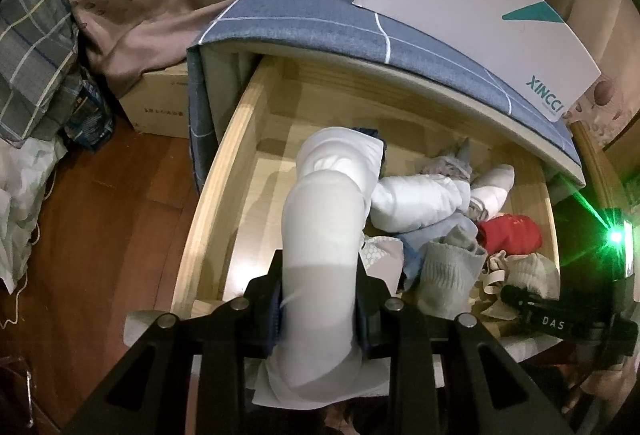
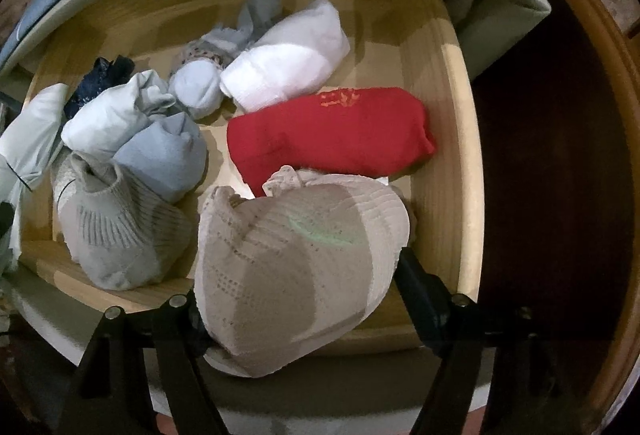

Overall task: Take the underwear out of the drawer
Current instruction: 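Lift the white underwear out of the drawer with the left tool, then carry the white underwear into the white shoe box with the left tool, then open the left tool to drop the underwear and withdraw to the drawer, then grasp the beige lace underwear in the drawer with the right tool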

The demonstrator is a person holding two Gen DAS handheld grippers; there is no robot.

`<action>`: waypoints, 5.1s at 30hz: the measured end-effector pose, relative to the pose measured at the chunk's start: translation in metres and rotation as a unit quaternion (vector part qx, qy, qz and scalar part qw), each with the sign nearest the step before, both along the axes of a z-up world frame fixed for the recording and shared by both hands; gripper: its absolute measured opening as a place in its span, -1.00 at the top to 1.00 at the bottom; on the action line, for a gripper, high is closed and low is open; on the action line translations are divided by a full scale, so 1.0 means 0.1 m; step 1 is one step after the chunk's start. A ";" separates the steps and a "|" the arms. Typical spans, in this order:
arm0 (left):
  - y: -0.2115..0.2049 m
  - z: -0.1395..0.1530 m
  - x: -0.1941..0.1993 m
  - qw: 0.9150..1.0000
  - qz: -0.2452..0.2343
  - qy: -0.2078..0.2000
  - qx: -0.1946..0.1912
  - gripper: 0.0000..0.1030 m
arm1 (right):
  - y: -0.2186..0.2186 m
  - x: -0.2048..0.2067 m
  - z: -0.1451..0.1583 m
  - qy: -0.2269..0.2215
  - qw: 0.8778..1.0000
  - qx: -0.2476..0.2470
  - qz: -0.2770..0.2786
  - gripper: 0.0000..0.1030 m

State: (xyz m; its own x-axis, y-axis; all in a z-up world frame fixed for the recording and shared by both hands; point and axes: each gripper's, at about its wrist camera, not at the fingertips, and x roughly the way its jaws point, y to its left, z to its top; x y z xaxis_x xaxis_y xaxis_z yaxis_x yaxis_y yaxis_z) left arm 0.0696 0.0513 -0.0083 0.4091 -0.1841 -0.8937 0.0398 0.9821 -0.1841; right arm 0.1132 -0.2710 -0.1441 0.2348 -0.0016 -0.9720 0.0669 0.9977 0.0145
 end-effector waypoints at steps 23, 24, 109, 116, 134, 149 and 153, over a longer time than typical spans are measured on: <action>0.15 1.06 -0.01 0.996 -0.042 -0.075 0.014 0.44 | -0.02 0.03 0.02 -0.016 1.000 -0.010 -0.004 -0.22; 0.14 1.14 0.02 0.995 -0.045 -0.082 0.016 0.44 | -0.02 0.04 0.03 -0.016 1.000 -0.010 -0.004 -0.22; -0.92 1.42 2.15 0.991 -0.090 -0.056 0.085 0.11 | 0.00 0.03 0.04 -0.022 1.000 -0.002 -0.001 -0.22; -0.84 1.64 2.02 0.990 -0.089 -0.075 0.079 0.10 | 0.01 0.03 0.05 -0.022 1.000 -0.003 -0.001 -0.22; -0.34 1.35 0.79 0.988 -0.076 -0.076 0.108 0.10 | -0.03 0.05 0.02 -0.023 1.000 0.005 -0.001 -0.23; -0.27 0.19 0.21 0.994 -0.019 -0.015 0.110 0.10 | -0.18 0.00 0.04 -0.046 0.998 0.030 -0.013 -0.17; -0.28 0.02 0.10 0.995 -0.016 -0.008 0.102 0.10 | -0.21 -0.03 0.10 -0.066 0.997 0.041 -0.016 -0.12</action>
